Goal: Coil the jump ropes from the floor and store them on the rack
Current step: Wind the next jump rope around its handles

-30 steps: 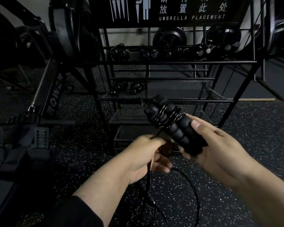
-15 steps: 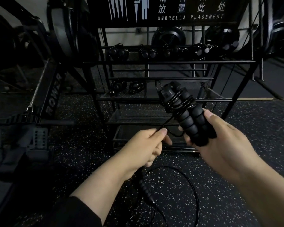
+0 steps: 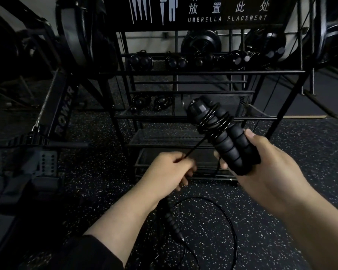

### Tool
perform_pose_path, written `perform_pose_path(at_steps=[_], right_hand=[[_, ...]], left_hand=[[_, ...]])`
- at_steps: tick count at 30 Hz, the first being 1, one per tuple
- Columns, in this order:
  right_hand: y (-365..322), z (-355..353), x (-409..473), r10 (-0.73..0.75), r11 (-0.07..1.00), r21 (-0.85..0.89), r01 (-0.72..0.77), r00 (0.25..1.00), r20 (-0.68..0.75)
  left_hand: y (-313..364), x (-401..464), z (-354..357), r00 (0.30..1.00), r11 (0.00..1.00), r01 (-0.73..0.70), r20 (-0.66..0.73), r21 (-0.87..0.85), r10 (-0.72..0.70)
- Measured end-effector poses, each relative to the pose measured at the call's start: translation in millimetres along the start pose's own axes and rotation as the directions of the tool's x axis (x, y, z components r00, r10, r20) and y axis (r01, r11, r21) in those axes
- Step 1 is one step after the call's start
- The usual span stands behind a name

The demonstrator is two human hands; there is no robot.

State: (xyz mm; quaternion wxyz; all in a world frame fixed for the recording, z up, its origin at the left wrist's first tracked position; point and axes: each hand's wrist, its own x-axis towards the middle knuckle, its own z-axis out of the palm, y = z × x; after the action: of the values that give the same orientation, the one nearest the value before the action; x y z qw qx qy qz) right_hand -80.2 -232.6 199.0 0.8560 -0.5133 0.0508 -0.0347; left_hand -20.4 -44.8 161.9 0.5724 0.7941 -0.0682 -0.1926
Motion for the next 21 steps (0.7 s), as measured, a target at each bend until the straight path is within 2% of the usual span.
perform_pose_path(at_steps=[2, 4, 9, 12, 15, 19, 21], right_hand=[[-3.6, -0.5, 0.9, -0.03, 0.999, 0.03, 0.03, 1.0, -0.01], [-5.1, -0.8, 1.3, -0.043, 0.998, 0.035, 0.044, 0.999, -0.024], [-4.4, -3.8, 3.2, -0.06, 0.998, 0.007, 0.061, 0.995, -0.08], [-4.8, -7.5, 4.5, -0.118, 0.986, -0.129, 0.105, 0.988, -0.099], [-4.1, -7.5, 3.1, -0.05, 0.998, -0.046, 0.047, 0.996, -0.08], [-6.8, -8.4, 1.1, -0.022, 1.0, -0.024, 0.02, 0.996, -0.091], [-9.0, -7.6, 1.4, -0.006, 0.999, 0.035, 0.01, 0.994, -0.106]], left_hand=[[-3.5, -1.3, -0.8, 0.997, 0.995, 0.022, 0.078, 0.102, -0.03], [-7.4, -1.8, -1.3, 0.991, 0.994, 0.051, 0.122, 0.097, -0.063], [-8.8, -2.1, -3.2, 0.995, 0.987, 0.021, 0.101, -0.162, -0.004], [-3.2, -6.0, 0.1, 0.986, 0.955, 0.037, 0.167, -0.293, 0.013], [-0.5, -8.1, 3.7, 0.985, 0.909, 0.044, 0.17, -0.414, 0.03], [-1.8, -5.8, 2.3, 0.988, 0.957, -0.07, 0.111, -0.283, 0.105], [-3.9, -3.1, 2.9, 0.995, 0.979, -0.051, 0.079, -0.199, 0.068]])
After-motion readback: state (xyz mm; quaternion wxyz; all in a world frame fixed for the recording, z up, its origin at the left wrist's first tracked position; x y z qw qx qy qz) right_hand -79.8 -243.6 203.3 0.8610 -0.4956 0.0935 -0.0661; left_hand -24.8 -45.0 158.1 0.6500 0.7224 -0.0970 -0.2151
